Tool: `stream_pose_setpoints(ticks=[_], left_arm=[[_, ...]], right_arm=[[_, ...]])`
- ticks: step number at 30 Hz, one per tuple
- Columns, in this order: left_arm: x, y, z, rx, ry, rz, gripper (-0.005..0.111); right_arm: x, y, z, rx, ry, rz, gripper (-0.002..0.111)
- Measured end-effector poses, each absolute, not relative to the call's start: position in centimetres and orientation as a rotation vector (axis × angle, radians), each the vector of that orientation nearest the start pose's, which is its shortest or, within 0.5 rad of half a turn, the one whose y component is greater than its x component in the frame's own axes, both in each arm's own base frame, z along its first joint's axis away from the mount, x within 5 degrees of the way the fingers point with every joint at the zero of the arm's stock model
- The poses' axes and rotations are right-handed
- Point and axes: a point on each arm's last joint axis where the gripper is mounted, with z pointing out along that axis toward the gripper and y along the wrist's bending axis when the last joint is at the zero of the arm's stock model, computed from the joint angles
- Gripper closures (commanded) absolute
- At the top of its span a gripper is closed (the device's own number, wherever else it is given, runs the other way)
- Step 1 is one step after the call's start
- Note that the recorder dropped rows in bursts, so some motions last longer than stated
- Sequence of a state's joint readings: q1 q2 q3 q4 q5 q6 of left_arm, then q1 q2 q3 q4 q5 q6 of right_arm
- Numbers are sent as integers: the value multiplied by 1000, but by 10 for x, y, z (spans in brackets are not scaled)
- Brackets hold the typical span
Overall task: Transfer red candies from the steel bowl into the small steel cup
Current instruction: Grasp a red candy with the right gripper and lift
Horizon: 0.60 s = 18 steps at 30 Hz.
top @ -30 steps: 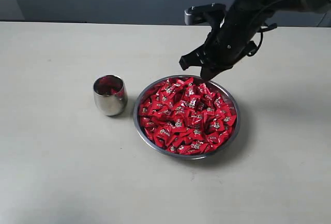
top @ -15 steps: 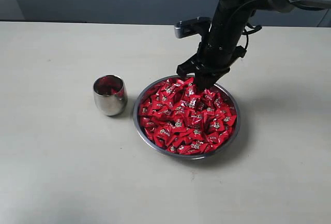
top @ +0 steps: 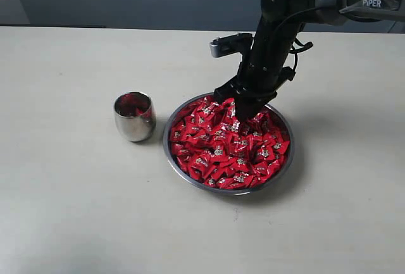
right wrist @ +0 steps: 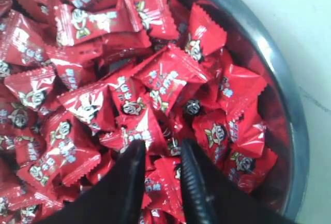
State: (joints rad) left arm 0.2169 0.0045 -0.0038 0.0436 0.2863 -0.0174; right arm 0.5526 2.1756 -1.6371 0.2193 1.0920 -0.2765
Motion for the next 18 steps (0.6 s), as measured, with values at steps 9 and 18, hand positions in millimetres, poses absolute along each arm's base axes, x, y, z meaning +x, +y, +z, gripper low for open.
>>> stream_pose_setpoints(ticks=[9, 18], left_arm=[[53, 13, 188, -179, 1765, 185, 106], [53, 13, 188, -179, 1765, 185, 106]], right_arm=[[360, 242, 155, -1110, 2895, 311, 84], [360, 243, 147, -1110, 2907, 308, 84]])
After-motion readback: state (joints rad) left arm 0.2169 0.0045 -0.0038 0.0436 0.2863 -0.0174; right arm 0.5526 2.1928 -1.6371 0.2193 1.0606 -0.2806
